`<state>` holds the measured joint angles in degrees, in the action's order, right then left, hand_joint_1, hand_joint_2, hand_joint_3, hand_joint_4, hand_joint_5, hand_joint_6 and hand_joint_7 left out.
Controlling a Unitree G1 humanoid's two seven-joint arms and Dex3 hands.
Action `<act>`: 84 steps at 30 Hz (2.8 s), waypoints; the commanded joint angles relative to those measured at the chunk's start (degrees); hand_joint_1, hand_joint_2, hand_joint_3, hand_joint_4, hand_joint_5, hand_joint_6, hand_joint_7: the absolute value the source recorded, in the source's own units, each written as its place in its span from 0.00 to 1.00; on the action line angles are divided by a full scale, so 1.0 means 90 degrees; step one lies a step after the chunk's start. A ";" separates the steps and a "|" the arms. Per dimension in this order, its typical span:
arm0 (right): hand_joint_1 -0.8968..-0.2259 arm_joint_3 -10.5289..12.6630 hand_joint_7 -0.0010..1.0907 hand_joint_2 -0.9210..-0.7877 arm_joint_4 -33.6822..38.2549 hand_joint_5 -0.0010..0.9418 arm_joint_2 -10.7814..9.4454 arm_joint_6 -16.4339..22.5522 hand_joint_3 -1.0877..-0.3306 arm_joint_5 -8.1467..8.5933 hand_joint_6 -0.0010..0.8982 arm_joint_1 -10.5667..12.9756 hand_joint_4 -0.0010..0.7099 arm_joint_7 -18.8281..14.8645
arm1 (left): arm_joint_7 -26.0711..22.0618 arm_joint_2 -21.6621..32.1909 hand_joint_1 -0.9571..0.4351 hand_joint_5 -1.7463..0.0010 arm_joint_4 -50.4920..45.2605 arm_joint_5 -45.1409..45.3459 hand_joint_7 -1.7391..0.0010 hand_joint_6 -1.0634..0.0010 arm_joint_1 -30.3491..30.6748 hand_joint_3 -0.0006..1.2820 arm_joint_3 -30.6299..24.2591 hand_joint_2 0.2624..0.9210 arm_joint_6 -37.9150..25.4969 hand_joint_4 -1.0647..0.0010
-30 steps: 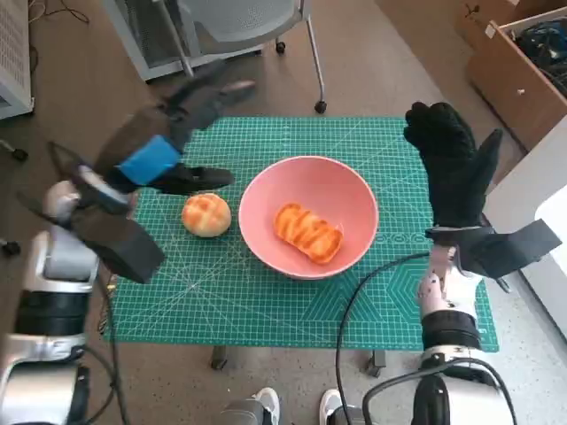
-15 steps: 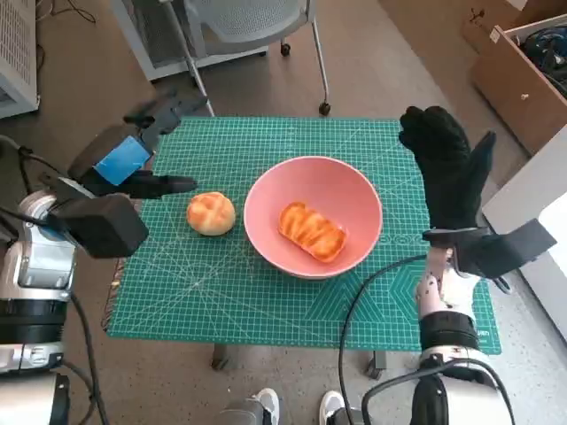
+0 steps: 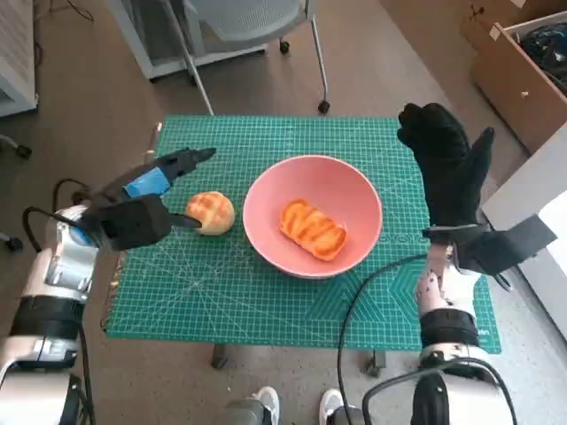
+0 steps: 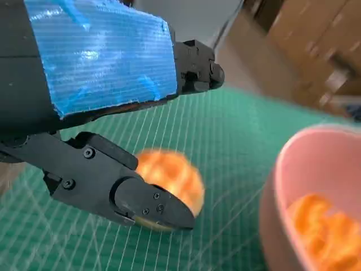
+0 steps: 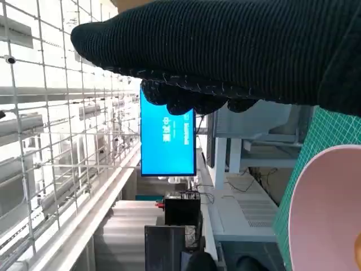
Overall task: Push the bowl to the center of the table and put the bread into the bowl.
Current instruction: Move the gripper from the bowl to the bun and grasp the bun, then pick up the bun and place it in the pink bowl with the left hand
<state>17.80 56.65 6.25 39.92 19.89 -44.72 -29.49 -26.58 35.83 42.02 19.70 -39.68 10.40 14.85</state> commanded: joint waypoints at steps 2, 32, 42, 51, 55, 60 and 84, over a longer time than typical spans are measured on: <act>0.47 -0.0016 0.28 0.00 0.0032 0.00 0.0054 -0.0062 0.43 -0.0045 0.10 0.0110 0.22 -0.0048 | 0.0117 -0.0230 0.50 1.00 0.0941 0.0382 0.96 0.85 -0.0387 0.00 0.0404 0.79 0.0003 1.00; 0.48 -0.0017 0.28 0.00 -0.0182 0.00 0.0114 -0.0092 0.41 -0.0061 0.10 0.0250 0.23 0.0042 | 0.1858 0.0006 0.69 0.33 -0.0229 0.0470 0.35 0.42 -0.0251 0.06 0.0176 1.00 0.1192 0.35; 0.47 -0.0078 0.28 0.00 -0.0136 0.00 0.0083 -0.0079 0.42 -0.0159 0.11 0.0226 0.23 0.0124 | 0.2170 -0.0301 0.69 0.37 -0.3231 -0.0333 0.40 0.31 0.0104 0.02 -0.0994 0.97 0.0908 0.29; 0.46 -0.0124 0.27 0.00 -0.0150 0.00 0.0068 -0.0131 0.43 -0.0153 0.10 0.0224 0.23 0.0124 | 0.1896 -0.0541 0.69 0.39 -0.4081 -0.0458 0.43 0.25 -0.0136 0.02 -0.1007 0.94 0.0619 0.28; 0.46 -0.0120 0.27 0.00 -0.0172 0.00 0.0066 -0.0156 0.43 -0.0145 0.10 0.0234 0.23 0.0102 | 0.1564 -0.0683 0.69 0.39 -0.4138 -0.0629 0.41 0.27 -0.0227 0.02 -0.0824 0.96 0.0418 0.28; 0.45 -0.0123 0.27 0.00 -0.0217 0.00 0.0068 -0.0177 0.43 -0.0124 0.10 0.0278 0.24 0.0045 | 0.1427 -0.0951 0.69 0.38 -0.3944 -0.0559 0.38 0.30 -0.0262 0.02 -0.0564 0.97 0.0422 0.30; 0.46 -0.0165 0.27 0.00 -0.0496 0.01 0.0043 -0.0154 0.43 -0.0208 0.11 0.0486 0.25 0.0230 | 0.0707 -0.2101 0.57 0.56 -0.1531 -0.0317 0.48 0.67 -0.0538 0.12 0.0511 0.97 0.0537 0.66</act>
<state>16.39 52.65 6.79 39.38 18.18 -42.32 -27.97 -19.77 16.78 25.32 15.49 -43.18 14.11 20.80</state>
